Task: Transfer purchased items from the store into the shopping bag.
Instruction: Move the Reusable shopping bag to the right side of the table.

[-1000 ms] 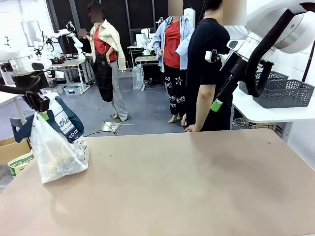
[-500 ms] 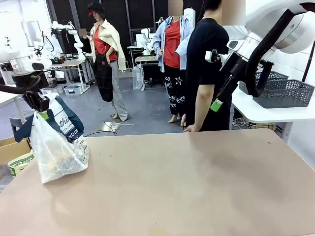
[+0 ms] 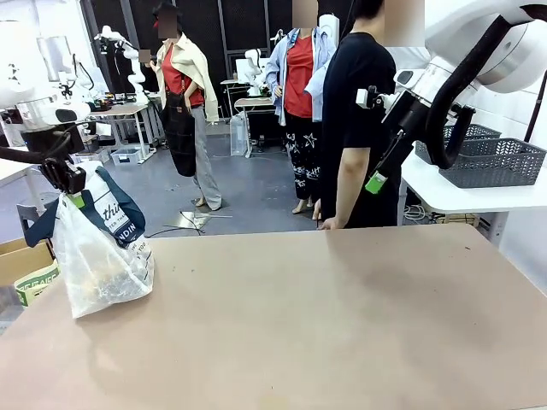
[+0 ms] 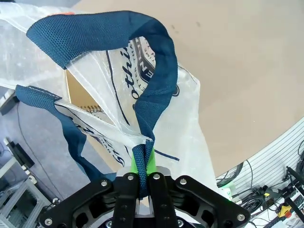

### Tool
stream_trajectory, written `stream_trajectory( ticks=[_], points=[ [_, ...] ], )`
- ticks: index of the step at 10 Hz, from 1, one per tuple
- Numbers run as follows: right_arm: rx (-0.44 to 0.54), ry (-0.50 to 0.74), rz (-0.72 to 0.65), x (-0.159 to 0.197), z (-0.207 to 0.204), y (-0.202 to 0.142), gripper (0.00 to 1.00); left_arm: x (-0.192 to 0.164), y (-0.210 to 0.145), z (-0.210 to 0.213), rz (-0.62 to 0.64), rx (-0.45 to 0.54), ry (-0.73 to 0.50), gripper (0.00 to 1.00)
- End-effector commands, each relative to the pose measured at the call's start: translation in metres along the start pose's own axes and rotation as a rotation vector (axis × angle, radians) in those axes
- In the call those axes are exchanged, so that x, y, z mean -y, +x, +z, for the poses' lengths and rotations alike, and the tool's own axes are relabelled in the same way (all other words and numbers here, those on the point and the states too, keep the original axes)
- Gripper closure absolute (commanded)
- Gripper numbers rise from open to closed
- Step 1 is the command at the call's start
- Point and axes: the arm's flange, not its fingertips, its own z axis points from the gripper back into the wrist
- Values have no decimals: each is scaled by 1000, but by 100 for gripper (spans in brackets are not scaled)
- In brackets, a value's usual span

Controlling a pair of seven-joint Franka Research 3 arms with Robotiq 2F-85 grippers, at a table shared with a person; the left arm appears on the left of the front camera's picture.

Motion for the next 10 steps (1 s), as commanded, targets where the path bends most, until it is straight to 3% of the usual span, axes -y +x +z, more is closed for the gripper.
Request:
stream_trajectory(
  ticks=[1,3,8,10],
  points=[
    [14,16,-19,-1,0,0,0,-1,1,1,-6,-1,13,100],
    [14,16,-19,-1,0,0,0,-1,1,1,-6,-1,13,100],
    [14,16,-19,-1,0,0,0,-3,-2,6,8,11,-12,1],
    [14,16,-19,-1,0,0,0,-2,-5,12,13,6,-8,0]
  ],
)
